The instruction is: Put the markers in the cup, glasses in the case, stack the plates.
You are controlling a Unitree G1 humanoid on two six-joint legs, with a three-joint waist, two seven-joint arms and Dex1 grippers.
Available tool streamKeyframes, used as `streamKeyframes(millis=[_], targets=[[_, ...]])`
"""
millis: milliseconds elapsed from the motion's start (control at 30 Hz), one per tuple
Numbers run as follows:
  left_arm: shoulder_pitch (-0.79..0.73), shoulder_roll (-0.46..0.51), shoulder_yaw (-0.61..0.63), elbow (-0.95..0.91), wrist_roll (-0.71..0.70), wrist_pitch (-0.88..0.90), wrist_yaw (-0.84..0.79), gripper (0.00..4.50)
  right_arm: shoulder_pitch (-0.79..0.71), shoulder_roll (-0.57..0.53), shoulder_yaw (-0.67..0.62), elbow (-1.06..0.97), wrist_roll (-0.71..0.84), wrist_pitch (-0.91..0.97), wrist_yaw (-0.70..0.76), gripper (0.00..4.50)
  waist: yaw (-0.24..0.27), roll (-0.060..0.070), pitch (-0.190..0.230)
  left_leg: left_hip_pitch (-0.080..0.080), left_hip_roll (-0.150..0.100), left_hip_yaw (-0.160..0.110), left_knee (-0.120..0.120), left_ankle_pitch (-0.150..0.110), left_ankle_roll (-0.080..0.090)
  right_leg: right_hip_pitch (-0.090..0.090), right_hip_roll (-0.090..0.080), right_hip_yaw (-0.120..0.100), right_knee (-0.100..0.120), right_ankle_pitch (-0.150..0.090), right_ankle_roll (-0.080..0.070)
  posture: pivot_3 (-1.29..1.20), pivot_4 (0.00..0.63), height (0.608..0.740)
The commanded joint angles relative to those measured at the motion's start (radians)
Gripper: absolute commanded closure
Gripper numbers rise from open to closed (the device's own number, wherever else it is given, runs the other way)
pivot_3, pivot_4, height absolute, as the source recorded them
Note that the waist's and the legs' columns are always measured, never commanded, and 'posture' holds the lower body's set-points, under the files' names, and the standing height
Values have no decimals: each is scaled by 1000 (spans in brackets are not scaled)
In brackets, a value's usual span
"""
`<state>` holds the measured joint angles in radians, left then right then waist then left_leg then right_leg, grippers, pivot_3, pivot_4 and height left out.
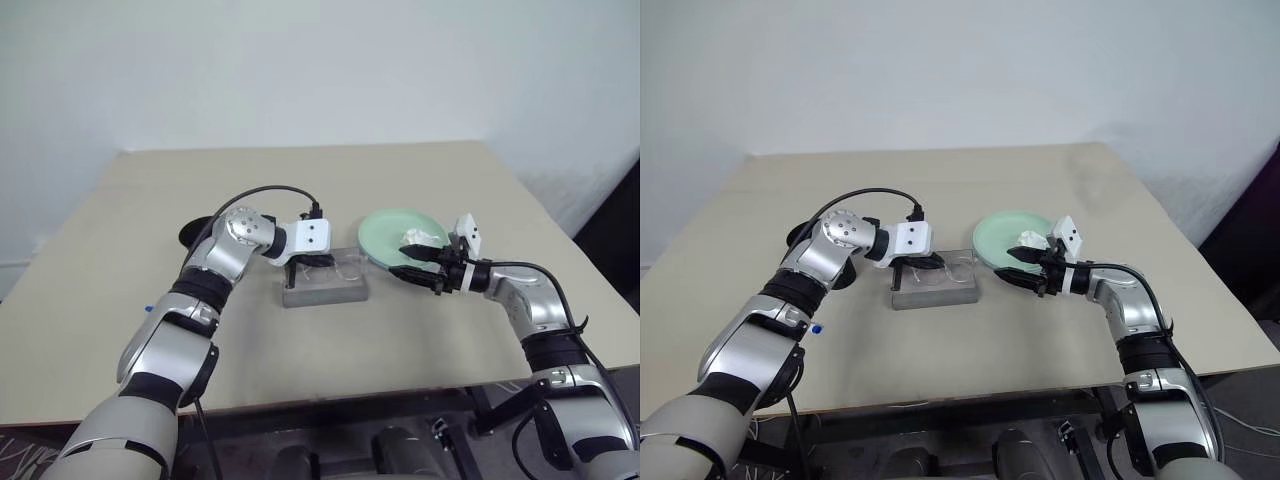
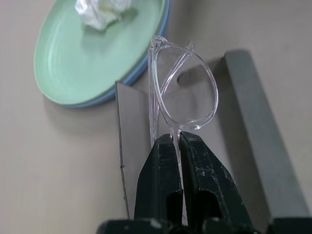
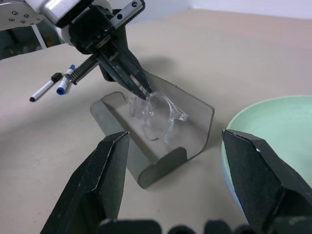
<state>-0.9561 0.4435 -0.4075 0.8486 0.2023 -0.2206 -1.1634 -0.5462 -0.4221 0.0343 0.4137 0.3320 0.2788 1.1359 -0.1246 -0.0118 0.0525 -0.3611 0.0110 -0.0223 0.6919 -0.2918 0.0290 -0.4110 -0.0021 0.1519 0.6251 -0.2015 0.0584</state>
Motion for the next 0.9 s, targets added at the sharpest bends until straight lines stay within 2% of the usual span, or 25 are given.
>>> streamKeyframes(millis=[33, 267, 367, 533, 767, 900], targets=[[-36, -4, -11, 24, 46, -42, 40, 4467, -12, -1, -10, -47, 8, -7, -9, 1207, 0, 0, 0, 0, 0, 0, 0, 0, 0, 0, 0, 0, 0, 0, 0, 0, 0, 740], [2, -13, -11, 38, 60, -44, 25, 4467, -4, 9, -4, -43, 2, -14, -21, 1207, -1, 0, 0, 0, 0, 0, 0, 0, 0, 0, 0, 0, 1, 0, 0, 0, 0, 740], [10, -10, -7, 32, 56, -39, 10, 3813, -8, 11, 1, -35, -1, -17, -22, 1207, -1, 0, 0, 0, 0, 0, 0, 0, 0, 0, 0, 0, 1, 0, 0, 0, 0, 740], [6, -6, 3, 35, 63, -45, 37, 2094, -14, 13, 6, -26, -2, -21, -19, 1207, -1, 0, 0, 0, 0, 0, 0, 0, 0, 0, 0, 0, 1, 0, 0, 0, 0, 740], [-40, -36, 76, 43, 7, -9, 84, 2094, -12, 17, 8, -27, -3, -21, -18, 1207, 0, 0, 0, 0, 0, 0, 0, 0, 0, 0, 0, 0, 1, 0, 0, 0, 0, 740], [-79, -34, 89, 76, 21, -17, 131, 2094, -11, 17, 8, -28, -3, -22, -17, 1207, 0, 0, 0, 0, 0, -1, 0, 0, 0, 0, 0, 0, 1, 0, 0, 0, 0, 740]])
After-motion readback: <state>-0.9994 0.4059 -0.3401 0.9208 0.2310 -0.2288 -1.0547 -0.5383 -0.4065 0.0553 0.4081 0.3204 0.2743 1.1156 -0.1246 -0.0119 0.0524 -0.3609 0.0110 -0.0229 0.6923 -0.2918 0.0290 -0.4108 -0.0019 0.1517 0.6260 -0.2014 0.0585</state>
